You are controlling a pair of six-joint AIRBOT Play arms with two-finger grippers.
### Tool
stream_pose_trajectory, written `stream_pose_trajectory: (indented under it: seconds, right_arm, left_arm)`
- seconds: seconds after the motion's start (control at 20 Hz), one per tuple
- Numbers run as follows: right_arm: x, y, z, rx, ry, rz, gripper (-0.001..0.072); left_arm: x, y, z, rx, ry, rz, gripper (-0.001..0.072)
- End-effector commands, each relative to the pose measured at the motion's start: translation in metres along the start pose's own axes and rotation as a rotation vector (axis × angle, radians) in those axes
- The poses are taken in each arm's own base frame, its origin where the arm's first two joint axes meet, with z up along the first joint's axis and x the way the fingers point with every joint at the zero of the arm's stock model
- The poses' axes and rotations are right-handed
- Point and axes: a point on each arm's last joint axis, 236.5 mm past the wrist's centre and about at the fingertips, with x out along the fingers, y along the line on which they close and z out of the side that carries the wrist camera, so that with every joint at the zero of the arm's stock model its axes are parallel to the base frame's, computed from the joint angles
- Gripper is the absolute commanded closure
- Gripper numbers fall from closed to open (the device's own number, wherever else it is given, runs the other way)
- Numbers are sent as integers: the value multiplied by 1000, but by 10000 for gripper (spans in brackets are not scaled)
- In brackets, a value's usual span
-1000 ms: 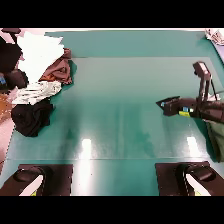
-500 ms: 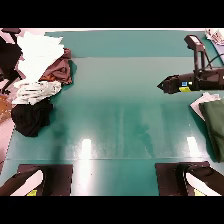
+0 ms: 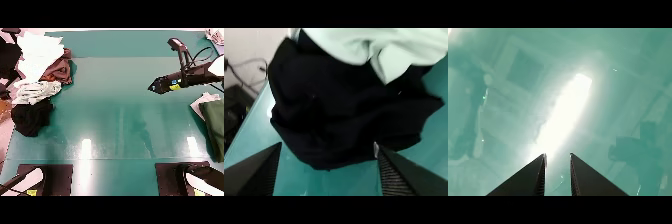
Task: Fold the shirts.
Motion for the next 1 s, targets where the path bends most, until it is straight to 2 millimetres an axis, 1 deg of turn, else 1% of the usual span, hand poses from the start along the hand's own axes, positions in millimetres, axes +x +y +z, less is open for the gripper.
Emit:
stream_pose_trajectory:
  seconds: [0.0,0.1,0.2,0.25,0.35,0.45,0.6,0.7,0.75,0.8,0.9,0.95]
  right_arm:
    - [5,8,-4,-20,23,23,515]
    - [5,10,-8,-25,43,29,514]
    - [5,10,-9,-25,47,29,514]
    - [5,10,-10,-25,50,30,514]
    - [5,11,-13,-25,61,33,514]
    - [5,11,-12,-25,59,32,514]
    - [5,11,-14,-24,65,34,514]
    - [5,11,-15,-23,72,36,514]
    - [5,12,-16,-22,76,38,514]
    - [5,12,-17,-16,80,38,514]
    - [5,16,-18,7,84,53,515]
    - [4,21,-17,15,78,76,515]
  left_arm:
    - [38,4,-23,24,135,16,3]
    - [58,1,-29,32,201,13,3]
    - [77,3,-36,50,268,22,3]
    - [84,3,-35,52,277,26,3]
    - [91,6,-24,57,236,41,4]
    - [95,16,-11,56,182,68,5]
    - [104,32,-11,-46,199,37,5]
    - [106,35,-2,-129,169,-23,13]
    - [107,35,3,-155,149,-49,188]
    - [107,34,8,-164,131,-70,254]
    - [107,23,15,-168,104,-128,254]
    - [110,13,16,-174,108,-169,254]
